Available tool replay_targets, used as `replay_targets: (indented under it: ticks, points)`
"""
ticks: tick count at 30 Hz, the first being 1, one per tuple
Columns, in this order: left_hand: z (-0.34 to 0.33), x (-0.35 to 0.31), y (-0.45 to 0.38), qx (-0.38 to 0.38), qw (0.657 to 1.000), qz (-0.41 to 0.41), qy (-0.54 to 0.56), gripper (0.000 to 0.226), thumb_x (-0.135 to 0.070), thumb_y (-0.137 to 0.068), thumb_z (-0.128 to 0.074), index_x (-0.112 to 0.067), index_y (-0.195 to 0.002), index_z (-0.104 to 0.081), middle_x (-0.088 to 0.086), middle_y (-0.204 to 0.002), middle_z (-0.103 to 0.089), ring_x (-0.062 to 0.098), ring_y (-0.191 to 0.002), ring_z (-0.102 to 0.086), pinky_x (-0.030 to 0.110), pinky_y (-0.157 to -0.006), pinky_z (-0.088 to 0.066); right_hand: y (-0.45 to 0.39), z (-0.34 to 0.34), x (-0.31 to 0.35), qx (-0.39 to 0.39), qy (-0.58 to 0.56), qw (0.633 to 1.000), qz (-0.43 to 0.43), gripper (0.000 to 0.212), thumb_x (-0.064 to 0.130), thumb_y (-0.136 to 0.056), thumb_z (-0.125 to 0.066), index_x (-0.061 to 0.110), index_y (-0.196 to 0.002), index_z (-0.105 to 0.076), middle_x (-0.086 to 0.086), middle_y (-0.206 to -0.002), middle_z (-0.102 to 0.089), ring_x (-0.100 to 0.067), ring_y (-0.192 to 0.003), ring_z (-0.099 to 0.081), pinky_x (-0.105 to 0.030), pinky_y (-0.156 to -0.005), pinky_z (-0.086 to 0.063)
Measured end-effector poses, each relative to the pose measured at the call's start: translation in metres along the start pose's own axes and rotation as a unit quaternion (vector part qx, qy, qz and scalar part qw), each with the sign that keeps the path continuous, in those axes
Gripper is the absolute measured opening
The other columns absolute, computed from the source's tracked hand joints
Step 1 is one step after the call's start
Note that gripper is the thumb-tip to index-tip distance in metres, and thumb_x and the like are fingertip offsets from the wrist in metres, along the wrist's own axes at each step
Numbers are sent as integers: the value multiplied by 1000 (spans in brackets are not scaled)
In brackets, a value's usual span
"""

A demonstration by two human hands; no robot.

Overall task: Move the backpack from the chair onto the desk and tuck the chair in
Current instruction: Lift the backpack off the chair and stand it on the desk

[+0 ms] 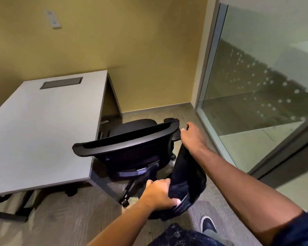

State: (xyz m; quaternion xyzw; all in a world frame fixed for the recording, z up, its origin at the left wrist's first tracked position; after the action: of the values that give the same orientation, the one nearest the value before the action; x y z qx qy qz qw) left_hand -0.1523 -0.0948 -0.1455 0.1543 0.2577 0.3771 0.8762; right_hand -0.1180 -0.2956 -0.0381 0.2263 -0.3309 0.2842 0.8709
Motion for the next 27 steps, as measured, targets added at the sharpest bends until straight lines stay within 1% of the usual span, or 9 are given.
replay_targets:
  ticks: [2, 3, 7, 11, 13, 16, 20, 23, 27]
  points:
    - [0, -8, -8, -6, 1000, 1, -19, 79, -64, -79, -66, -17, -138, -46, 7, -135, -60, 29, -129, -53, 41, -108, -30, -5, 13, -6, -24, -3, 1000, -16, 48, 28, -101, -46, 18, -149, -47, -9, -148, -54, -35, -130, -55, -39, -99, -44]
    - [3, -12, -13, -14, 1000, 2, -25, 85, -62, -78, -69, -15, -144, -42, 8, -139, -58, 29, -132, -51, 39, -112, -29, -8, 21, -8, -37, -4, 999, -20, 49, 27, -101, -46, 17, -149, -47, -10, -148, -55, -35, -130, -55, -39, -101, -45]
    - [23, -32, -40, -41, 995, -40, -83, 73, -59, -78, -76, -15, -131, -51, 8, -133, -62, 28, -133, -51, 37, -121, -20, -24, 63, -20, -76, -15, 996, -36, 48, 19, -94, -46, 11, -141, -53, -14, -136, -62, -37, -120, -59, -38, -92, -48]
    - [53, -50, -66, -53, 978, -128, -157, 72, -64, -83, -69, -13, -133, -59, 14, -149, -54, 23, -150, -33, 40, -127, -7, -43, 114, -41, -108, -25, 992, -67, 39, 20, -89, -47, 8, -123, -59, -15, -117, -65, -33, -100, -59, -34, -79, -42]
    - [63, -64, -77, -66, 961, -171, -206, 61, -63, -88, -65, -13, -124, -63, 14, -136, -63, 25, -141, -45, 38, -126, -10, -49, 137, -52, -107, -13, 992, -72, 31, 19, -86, -47, 7, -111, -61, -13, -101, -62, -34, -96, -60, -33, -74, -40]
    - [71, -99, -89, -94, 934, -227, -258, 45, -57, -95, -59, -15, -109, -67, 9, -109, -72, 26, -119, -59, 38, -124, -16, -56, 172, -71, -122, 10, 990, -67, 25, 14, -84, -46, 5, -101, -62, -12, -90, -61, -35, -88, -62, -31, -69, -39]
    - [85, -141, -103, -149, 927, -256, -230, 33, -46, -101, -52, -17, -102, -66, 3, -103, -72, 25, -112, -58, 43, -116, -20, -56, 212, -93, -130, 35, 990, -46, 20, 17, -80, -52, 14, -90, -69, -3, -81, -67, -28, -80, -63, -29, -59, -40]
    - [99, -172, -116, -192, 934, -242, -181, 26, -39, -102, -50, -18, -98, -64, 0, -103, -70, 25, -111, -55, 47, -113, -20, -56, 225, -104, -115, 58, 992, -13, 20, 26, -82, -57, 19, -92, -74, -5, -92, -73, -30, -87, -64, -32, -71, -47]
    - [102, -211, -139, -215, 928, -250, -171, 24, -36, -102, -52, -18, -97, -67, -1, -101, -70, 24, -109, -54, 47, -115, -21, -56, 236, -136, -173, 61, 983, -14, 38, 40, -88, -56, 28, -121, -71, -5, -120, -73, -32, -109, -65, -36, -88, -52]
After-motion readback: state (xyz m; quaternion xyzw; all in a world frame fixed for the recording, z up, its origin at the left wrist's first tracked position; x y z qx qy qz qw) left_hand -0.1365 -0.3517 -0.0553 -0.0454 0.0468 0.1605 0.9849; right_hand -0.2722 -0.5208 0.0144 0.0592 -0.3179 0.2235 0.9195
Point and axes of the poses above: each hand's wrist, its own y-axis away from the middle knuckle, its own z-axis out of the back of the hand, x = y × z, the point moved 4 cm from there along -y, towards the middle knuckle
